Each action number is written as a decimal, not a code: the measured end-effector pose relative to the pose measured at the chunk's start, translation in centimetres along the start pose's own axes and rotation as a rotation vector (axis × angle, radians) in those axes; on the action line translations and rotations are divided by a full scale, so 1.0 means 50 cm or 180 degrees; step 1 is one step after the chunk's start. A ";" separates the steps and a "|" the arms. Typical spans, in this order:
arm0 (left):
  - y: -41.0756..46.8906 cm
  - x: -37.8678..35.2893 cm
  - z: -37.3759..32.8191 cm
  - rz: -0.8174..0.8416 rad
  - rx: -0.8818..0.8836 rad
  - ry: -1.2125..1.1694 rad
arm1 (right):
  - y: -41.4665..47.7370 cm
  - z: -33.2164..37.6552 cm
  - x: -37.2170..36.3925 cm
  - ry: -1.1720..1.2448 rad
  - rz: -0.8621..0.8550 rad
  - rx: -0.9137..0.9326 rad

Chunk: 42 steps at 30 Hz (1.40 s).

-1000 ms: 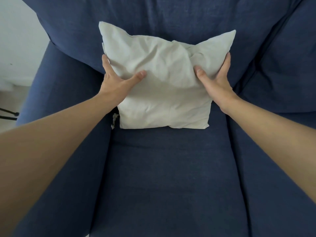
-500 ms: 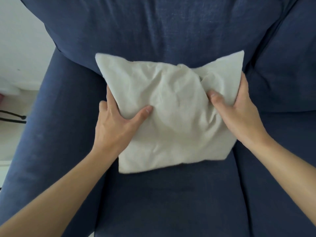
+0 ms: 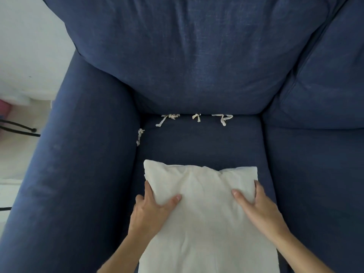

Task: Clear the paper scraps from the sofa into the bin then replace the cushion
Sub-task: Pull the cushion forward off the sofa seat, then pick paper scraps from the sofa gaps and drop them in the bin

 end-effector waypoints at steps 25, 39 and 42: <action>-0.058 0.166 0.153 -0.1510 -0.1687 0.2561 | -0.067 0.082 -0.066 -0.1465 -0.1409 0.0755; 0.142 0.276 0.008 -0.1624 -0.1471 0.3851 | 0.116 0.394 -0.171 -0.0815 -0.0850 0.1231; 0.198 0.284 -0.017 -0.1533 -0.1456 0.3997 | 0.180 0.428 -0.186 -0.0769 -0.0724 0.1094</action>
Point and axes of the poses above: each hand's wrist, its own y-axis towards the middle knuckle, its own x-axis out of the back of the hand, z = x × y, the point moved 2 cm from there along y, towards the middle knuckle, and after that the axes turned 4 degrees about z, right-handed, at the moved point
